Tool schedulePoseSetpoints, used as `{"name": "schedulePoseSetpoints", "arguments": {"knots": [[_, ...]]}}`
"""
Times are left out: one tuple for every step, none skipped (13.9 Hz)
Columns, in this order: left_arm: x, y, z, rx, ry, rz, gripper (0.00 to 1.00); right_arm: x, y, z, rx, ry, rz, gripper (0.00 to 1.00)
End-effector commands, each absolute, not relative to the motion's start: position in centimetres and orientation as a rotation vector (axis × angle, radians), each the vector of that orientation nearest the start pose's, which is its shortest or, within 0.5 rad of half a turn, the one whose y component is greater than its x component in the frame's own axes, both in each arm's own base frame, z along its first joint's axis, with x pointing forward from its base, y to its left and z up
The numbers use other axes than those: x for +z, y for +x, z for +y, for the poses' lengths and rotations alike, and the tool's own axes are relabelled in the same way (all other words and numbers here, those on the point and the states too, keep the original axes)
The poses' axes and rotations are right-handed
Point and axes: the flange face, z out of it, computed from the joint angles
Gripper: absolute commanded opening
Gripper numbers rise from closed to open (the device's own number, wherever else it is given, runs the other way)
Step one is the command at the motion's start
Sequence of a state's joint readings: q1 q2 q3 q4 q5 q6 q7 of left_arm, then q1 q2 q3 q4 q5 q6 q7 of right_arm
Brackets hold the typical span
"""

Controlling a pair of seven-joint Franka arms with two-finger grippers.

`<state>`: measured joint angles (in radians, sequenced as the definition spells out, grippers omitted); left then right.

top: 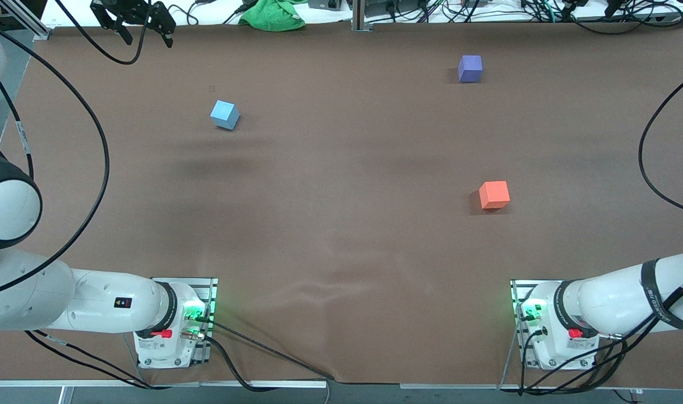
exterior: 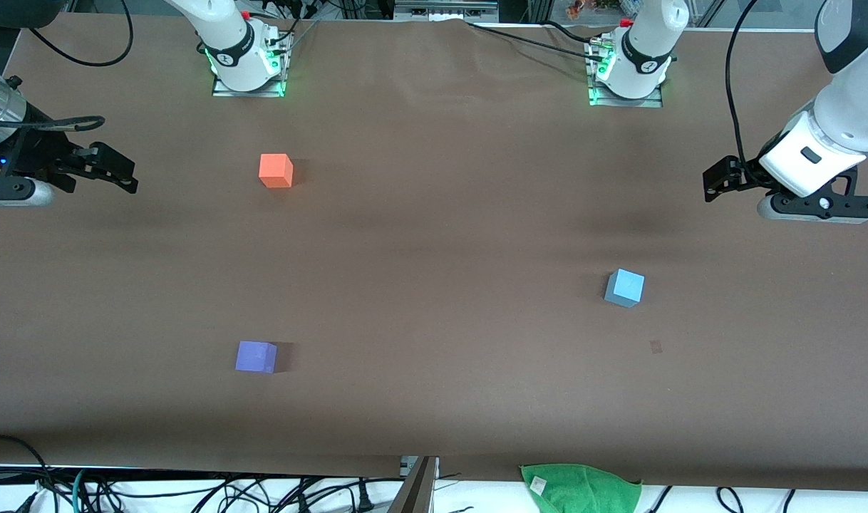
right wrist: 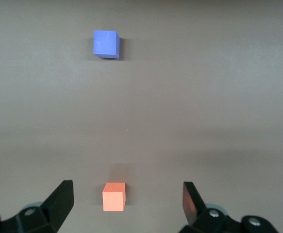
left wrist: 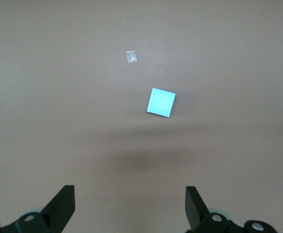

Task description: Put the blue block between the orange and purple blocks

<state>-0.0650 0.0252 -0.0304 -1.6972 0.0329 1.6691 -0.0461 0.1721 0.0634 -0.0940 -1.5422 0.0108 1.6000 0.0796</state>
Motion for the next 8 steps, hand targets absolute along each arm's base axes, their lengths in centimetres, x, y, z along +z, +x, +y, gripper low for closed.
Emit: {"name": "schedulePoseSetpoints", "arguments": {"knots": [[55.99,56.47,-5.22,0.088,-3.113,0.088,1.0,60.55,57.57,4.95,0.016,-3.126,0.02,0.99],[55.97,56.52,-5.22,0.088,-3.114,0.085,1.0,60.63,57.54,4.85,0.014,-3.126,0.022,0.99],[55.94,56.55,-5.22,0.09,-3.113,0.081,1.0,60.63,57.54,4.85,0.014,-3.126,0.022,0.99],[55.93,56.53,-5.22,0.093,-3.113,0.083,1.0,60.63,57.53,4.94,0.014,-3.126,0.02,0.99],[55.93,56.53,-5.22,0.093,-3.113,0.088,1.0,60.63,57.53,4.94,0.014,-3.126,0.02,0.99],[55.83,56.55,-5.22,0.098,-3.113,0.09,1.0,60.63,57.53,4.94,0.014,-3.126,0.02,0.99],[55.68,56.51,-5.23,0.105,-3.114,0.09,1.0,60.66,57.57,4.87,0.009,-3.124,0.022,0.99],[55.49,56.62,-5.22,0.11,-3.112,0.093,1.0,60.69,57.6,4.96,0.004,-3.124,0.02,0.99]]}}
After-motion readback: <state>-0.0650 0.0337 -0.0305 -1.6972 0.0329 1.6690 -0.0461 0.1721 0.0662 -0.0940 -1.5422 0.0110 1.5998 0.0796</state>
